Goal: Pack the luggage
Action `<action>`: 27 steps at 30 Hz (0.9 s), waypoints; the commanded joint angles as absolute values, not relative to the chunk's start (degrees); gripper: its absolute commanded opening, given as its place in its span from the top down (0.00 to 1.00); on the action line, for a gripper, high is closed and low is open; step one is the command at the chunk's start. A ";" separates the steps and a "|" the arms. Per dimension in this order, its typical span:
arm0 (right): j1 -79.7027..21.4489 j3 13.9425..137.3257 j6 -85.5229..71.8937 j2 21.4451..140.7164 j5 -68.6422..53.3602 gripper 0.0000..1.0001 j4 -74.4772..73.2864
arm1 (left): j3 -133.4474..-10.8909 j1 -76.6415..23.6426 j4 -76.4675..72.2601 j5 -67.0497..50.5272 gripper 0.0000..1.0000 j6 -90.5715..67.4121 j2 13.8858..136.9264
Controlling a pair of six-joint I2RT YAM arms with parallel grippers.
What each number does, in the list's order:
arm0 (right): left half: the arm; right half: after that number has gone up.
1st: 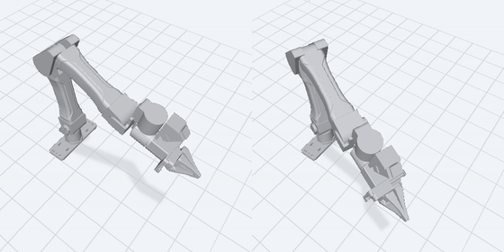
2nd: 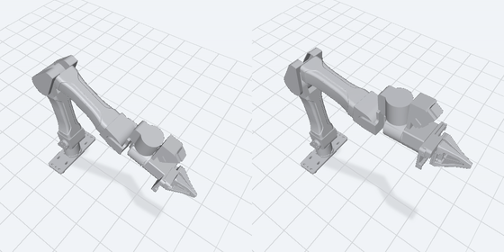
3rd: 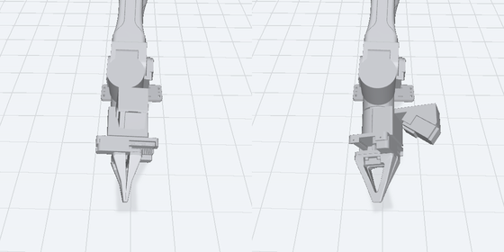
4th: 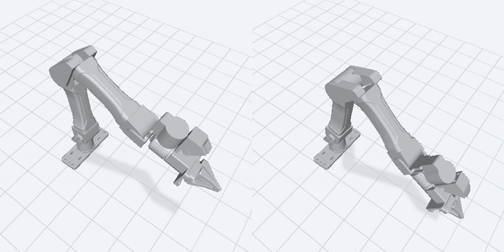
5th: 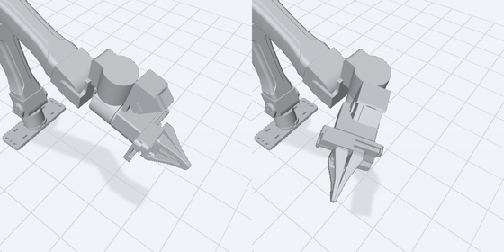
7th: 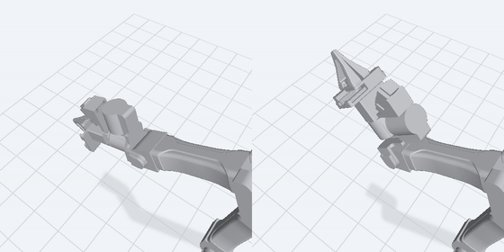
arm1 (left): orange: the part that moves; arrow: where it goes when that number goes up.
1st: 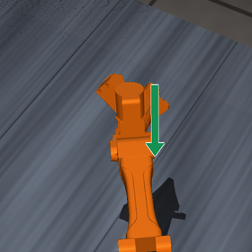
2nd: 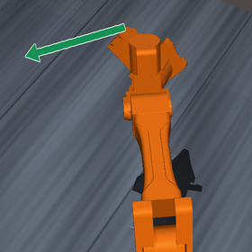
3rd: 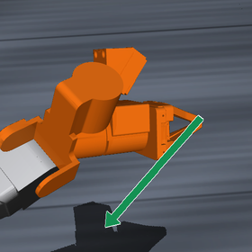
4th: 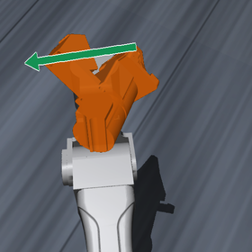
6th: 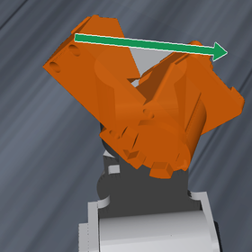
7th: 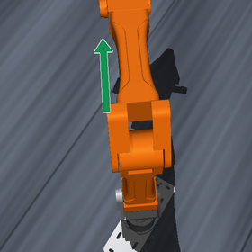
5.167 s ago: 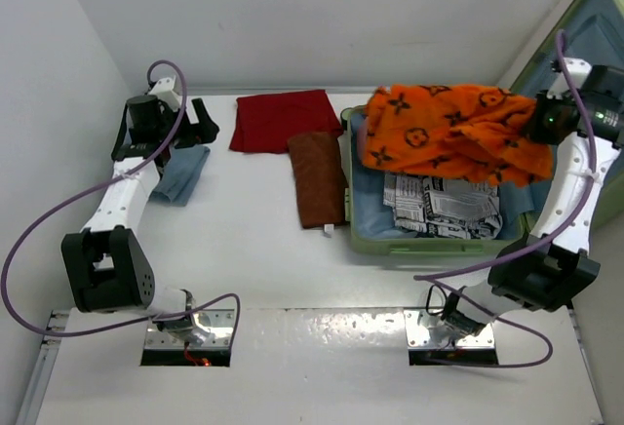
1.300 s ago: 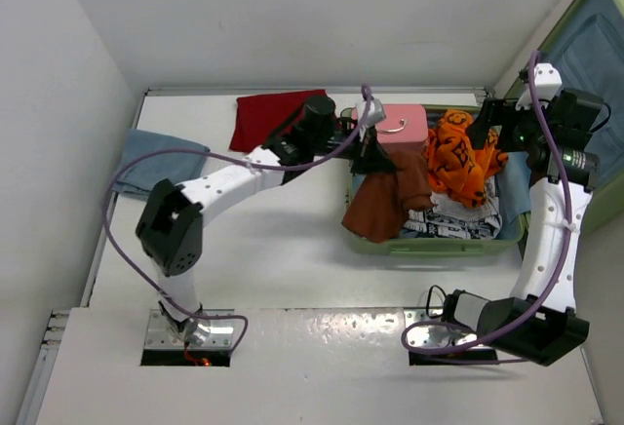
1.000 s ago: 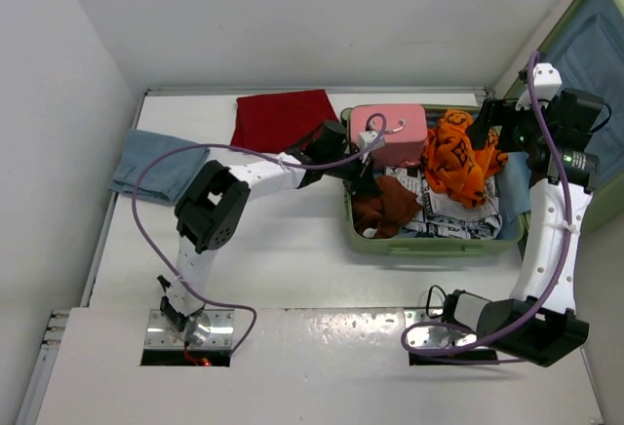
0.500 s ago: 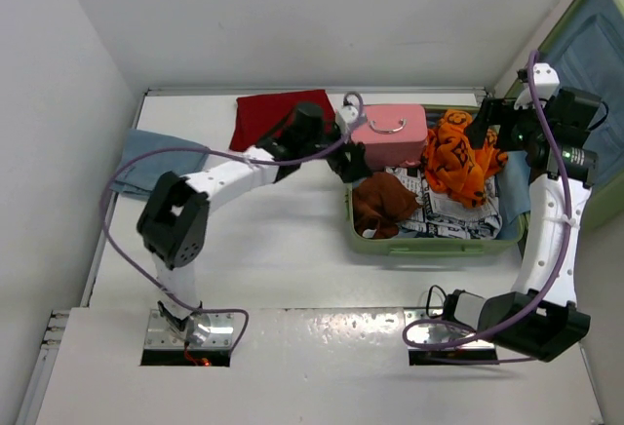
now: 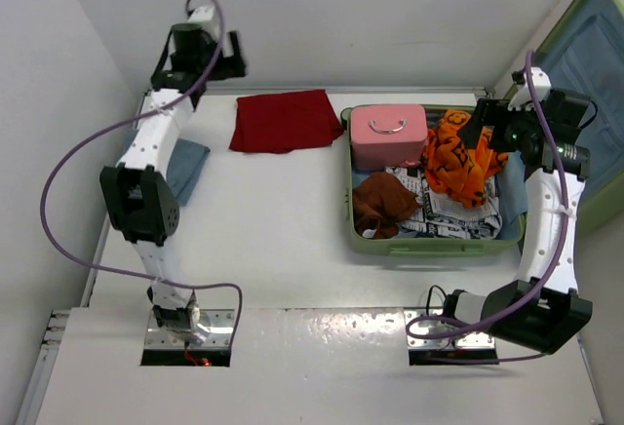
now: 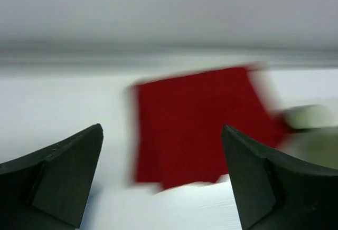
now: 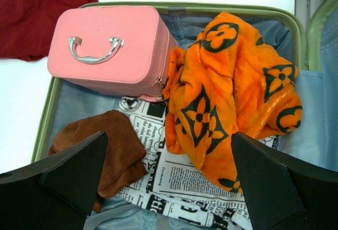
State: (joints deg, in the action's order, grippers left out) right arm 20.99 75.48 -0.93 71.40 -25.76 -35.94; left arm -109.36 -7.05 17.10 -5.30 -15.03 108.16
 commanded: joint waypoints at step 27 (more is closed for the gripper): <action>18.37 76.38 -0.53 72.16 -26.10 0.01 -34.89 | -88.42 5.10 35.42 17.59 0.32 5.98 123.13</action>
